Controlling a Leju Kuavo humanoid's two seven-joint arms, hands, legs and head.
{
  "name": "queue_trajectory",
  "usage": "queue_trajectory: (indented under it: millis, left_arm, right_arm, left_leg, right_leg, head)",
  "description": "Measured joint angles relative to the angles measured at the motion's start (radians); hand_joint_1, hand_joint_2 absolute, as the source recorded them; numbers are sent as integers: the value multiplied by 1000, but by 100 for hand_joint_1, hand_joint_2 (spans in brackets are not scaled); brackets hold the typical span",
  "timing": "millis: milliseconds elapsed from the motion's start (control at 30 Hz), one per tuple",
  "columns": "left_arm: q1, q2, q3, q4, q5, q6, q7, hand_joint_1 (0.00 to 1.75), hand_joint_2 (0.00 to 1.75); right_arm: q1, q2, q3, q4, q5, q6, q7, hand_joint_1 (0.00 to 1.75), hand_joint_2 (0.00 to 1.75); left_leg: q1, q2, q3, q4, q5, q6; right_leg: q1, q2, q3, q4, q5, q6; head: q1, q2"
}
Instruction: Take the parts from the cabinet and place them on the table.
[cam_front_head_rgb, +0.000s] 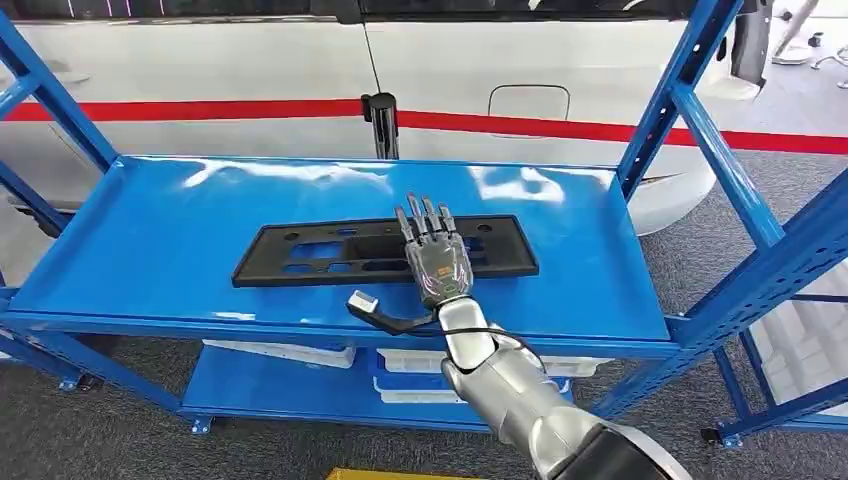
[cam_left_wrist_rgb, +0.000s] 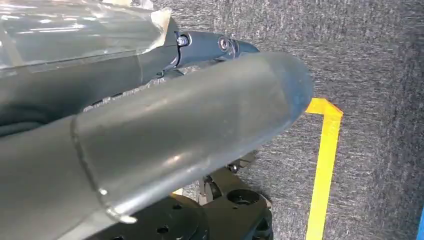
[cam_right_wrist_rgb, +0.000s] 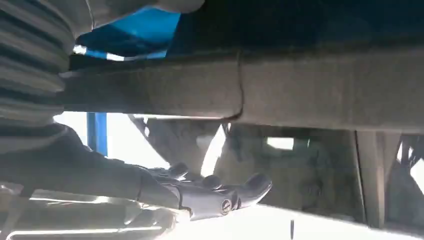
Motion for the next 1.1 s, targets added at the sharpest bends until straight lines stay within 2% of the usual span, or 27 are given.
queue_trajectory:
  millis: [67,167,300,367,800,1000,1033,1067,1100]
  left_arm:
    - [-1,0,0,0,-3,-3,0,0,0]
    - [-3,0,1,0,-13,-9,0,0,0]
    - [-5,0,1,0,-22,-14,0,0,0]
    - [-6,0,1,0,-27,-14,-1,0,0]
    - [-7,1,1,0,-37,-14,-2,0,0]
    - [-7,1,1,0,-43,-14,-4,0,0]
    - [-7,1,1,0,-45,-14,-5,0,0]
    - [-7,1,1,0,-49,-14,-5,0,0]
    - [-7,1,1,0,-52,-14,-5,0,0]
  right_arm:
    - [-12,9,-32,2,-67,80,-85,0,175]
    - [-22,23,-90,2,-155,171,-181,0,175]
    - [-24,37,-142,1,-238,242,-270,0,175]
    - [-22,44,-159,0,-264,269,-294,0,175]
    - [-10,58,-188,-10,-302,286,-308,0,175]
    - [-5,56,-191,-11,-307,267,-304,0,175]
    - [0,56,-191,-11,-305,245,-300,33,175]
    - [5,57,-190,-11,-303,225,-297,140,175]
    - [11,56,-189,-11,-297,186,-290,175,175]
  left_leg:
    - [0,2,6,0,-3,0]
    - [0,5,14,-1,-8,2]
    - [2,6,23,-1,-10,0]
    - [3,6,26,-1,-11,-1]
    - [3,6,32,-1,-16,-3]
    - [3,6,33,-1,-18,-2]
    - [3,6,33,-1,-18,-2]
    - [3,6,34,-1,-19,-1]
    - [3,6,34,-1,-19,-1]
  right_leg:
    - [0,5,4,0,-1,0]
    - [0,7,11,0,-5,0]
    - [2,10,19,0,-7,0]
    - [3,10,22,0,-9,-1]
    - [4,11,27,0,-15,-1]
    - [4,11,29,0,-17,1]
    - [4,11,29,0,-17,1]
    - [4,11,29,0,-18,1]
    - [4,10,29,0,-18,1]
  head:
    - [0,0]
    - [0,0]
    - [0,0]
    - [0,0]
    - [0,0]
    - [0,0]
    - [0,0]
    - [0,0]
    - [0,0]
